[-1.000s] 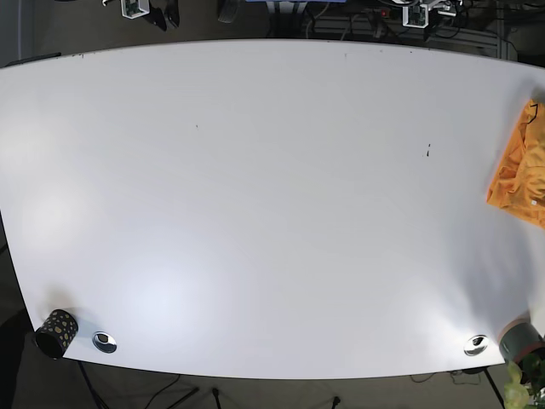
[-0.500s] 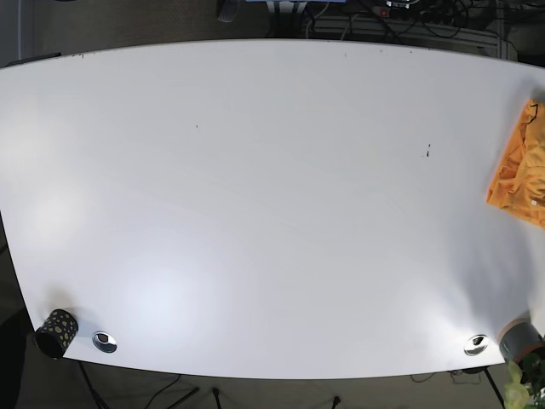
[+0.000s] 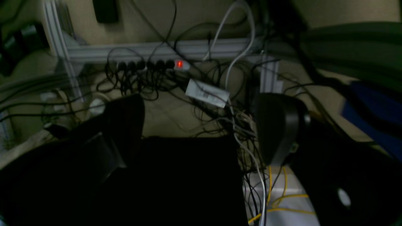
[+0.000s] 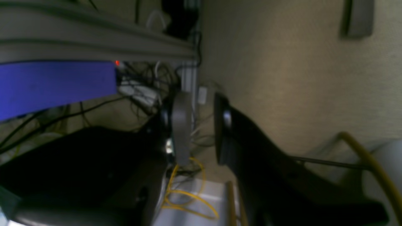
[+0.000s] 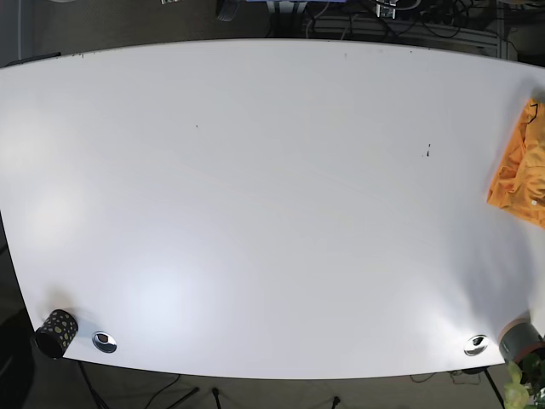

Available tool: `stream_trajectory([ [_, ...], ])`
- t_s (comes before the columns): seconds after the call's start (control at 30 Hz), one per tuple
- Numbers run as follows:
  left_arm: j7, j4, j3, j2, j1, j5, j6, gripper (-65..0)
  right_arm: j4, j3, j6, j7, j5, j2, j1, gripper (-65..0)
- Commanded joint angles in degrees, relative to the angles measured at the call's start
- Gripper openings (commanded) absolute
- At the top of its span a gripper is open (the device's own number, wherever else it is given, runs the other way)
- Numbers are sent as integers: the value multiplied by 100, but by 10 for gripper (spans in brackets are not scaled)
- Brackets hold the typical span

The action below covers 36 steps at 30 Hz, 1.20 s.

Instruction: Fold the T-shirt properly

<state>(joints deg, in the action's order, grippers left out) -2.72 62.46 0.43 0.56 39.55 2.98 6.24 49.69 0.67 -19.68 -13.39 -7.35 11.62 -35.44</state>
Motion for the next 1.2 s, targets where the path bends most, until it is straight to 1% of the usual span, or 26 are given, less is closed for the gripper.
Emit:
stream_trajectory([
  [0.0, 13, -668, -3, -51, -197, -83, 13, -139, -499, 122, -41, -72, 1, 38, 155, -526],
  [0.1, 22, -1388, -3, -43, -645, -329, 5, -139, -1000, 254, -41, -63, -16, 30, 472, -526],
  [0.2, 22, -2136, 23, -43, -1014, -549, -4, -139, -1475, 272, -41, -81, -7, -58, 770, -526],
  [0.33, 30, -3006, 23, -43, -1595, -584, -13, -139, -1941, 298, -41, -81, 10, -76, 1078, -526],
  [0.4, 30, -3279, 23, -43, -1718, -584, -22, -139, -2108, 307, -41, -81, 10, -85, 1219, -526],
  [0.43, 30, -3402, 23, -43, -1797, -584, -92, -139, -2213, 307, -41, -63, 10, -102, 1316, -526],
  [0.53, 30, -3621, 6, -43, -2069, -593, -523, -139, -2530, 307, -41, -63, 19, -243, 1579, -523],
  [0.57, 22, -3727, 6, -43, -2157, -593, -628, -139, -2644, 307, -41, -63, 19, -252, 1685, -522],
  [0.7, 13, -4395, 6, -51, -2588, -593, -725, -139, -3163, 307, -41, -55, 28, -269, 2142, -522],
  [0.77, 13, -4703, 6, -60, -2817, -593, -725, -139, -3391, 307, -32, -55, 107, -278, 2327, -522],
  [0.83, 13, -4975, -3, -60, -3028, -593, -725, -139, -3602, 307, -32, -55, 230, -357, 2520, -522],
  [0.97, 4, -5292, -38, -60, -3300, -602, -725, -139, -3910, 298, -14, -46, 634, -419, 2845, -522],
  [1.0, -5, -5327, -82, -60, -3326, -602, -725, -139, -3963, 289, 21, -37, 722, -428, 2907, -520],
  [1.07, -14, -5353, -179, -60, -3362, -602, -725, -139, -4024, 289, 170, 68, 837, -428, 2986, -520],
  [1.1, -49, -5353, -284, -60, -3362, -602, -725, -139, -4042, 289, 329, 200, 907, -428, 3047, -520],
  [1.17, -207, -5345, -425, -51, -3362, -593, -725, -139, -4042, 289, 548, 411, 951, -428, 3127, -520],
])
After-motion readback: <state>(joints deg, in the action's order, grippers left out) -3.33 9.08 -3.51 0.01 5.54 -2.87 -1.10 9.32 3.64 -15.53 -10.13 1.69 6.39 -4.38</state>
